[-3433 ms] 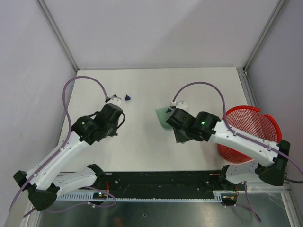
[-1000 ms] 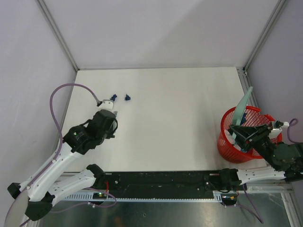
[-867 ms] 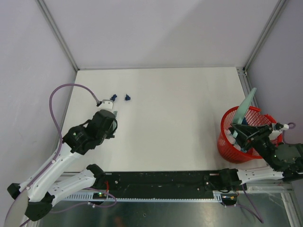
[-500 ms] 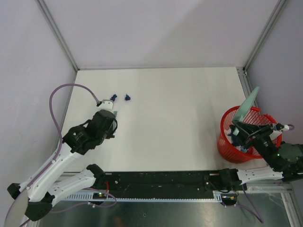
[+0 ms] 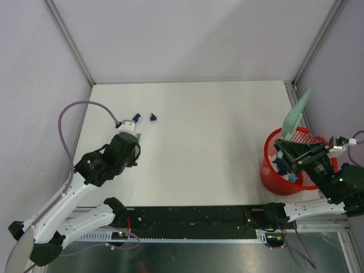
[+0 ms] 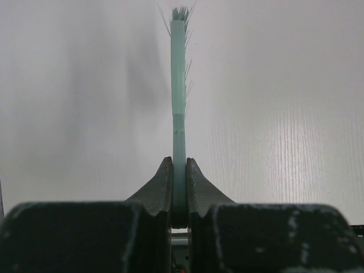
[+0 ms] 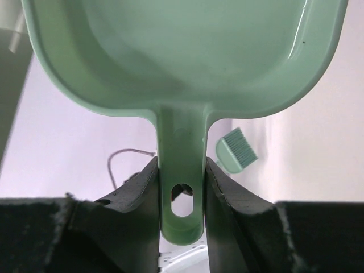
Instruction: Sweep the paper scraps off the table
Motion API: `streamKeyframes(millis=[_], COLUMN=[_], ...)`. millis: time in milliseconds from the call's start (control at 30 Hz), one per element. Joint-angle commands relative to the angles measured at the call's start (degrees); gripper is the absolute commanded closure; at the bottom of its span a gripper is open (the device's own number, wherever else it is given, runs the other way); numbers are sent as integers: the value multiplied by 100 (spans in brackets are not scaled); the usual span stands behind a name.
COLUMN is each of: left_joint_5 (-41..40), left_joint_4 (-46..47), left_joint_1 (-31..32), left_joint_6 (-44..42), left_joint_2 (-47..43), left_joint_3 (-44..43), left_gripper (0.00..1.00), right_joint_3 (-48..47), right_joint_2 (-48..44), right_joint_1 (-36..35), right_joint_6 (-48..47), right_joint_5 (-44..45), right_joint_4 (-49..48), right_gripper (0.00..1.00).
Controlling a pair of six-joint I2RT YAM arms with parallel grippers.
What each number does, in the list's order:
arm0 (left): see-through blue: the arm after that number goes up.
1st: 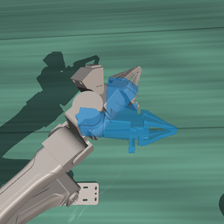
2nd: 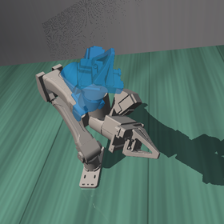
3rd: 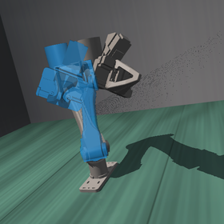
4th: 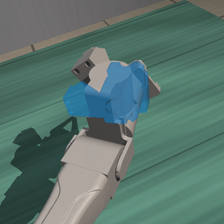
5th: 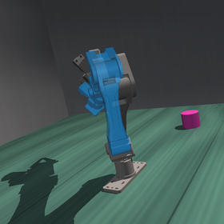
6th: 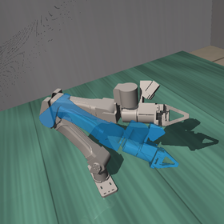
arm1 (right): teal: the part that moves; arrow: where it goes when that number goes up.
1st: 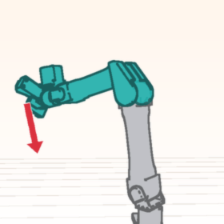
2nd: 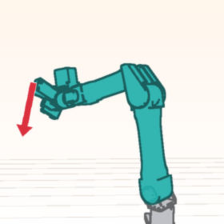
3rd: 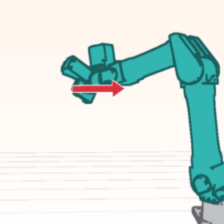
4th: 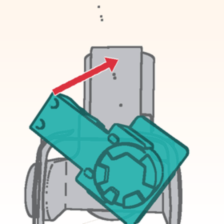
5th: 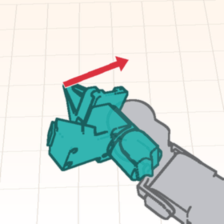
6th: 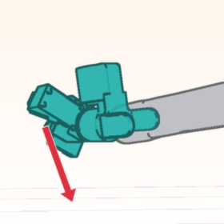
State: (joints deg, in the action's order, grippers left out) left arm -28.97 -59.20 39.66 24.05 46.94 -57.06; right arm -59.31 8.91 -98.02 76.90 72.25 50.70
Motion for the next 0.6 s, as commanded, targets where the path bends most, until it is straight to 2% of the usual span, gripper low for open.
streamKeyframes(millis=[0,167,267,467,567], left_joint_5=[-220,-297,-370,-369,-258], left_joint_4=[177,178,179,179,195], left_joint_1=[-44,-77,-138,-481,-720], left_joint_6=[81,100,51,-205,-426], left_joint_2=[94,449,804,1521,1910], left_joint_3=[-103,-349,-628,-1337,-1769], left_gripper=[100,100,100,100,100], right_joint_3=[-317,-637,-930,-1819,-2021], right_joint_2=[948,1942,2718,4272,4805], right_joint_1=[28,143,485,1550,2193], right_joint_6=[-547,-638,-940,-1856,-2285], right_joint_5=[250,234,-45,-1314,-2294], right_joint_4=[0,468,661,1081,1130], right_gripper=[100,100,100,100,100])
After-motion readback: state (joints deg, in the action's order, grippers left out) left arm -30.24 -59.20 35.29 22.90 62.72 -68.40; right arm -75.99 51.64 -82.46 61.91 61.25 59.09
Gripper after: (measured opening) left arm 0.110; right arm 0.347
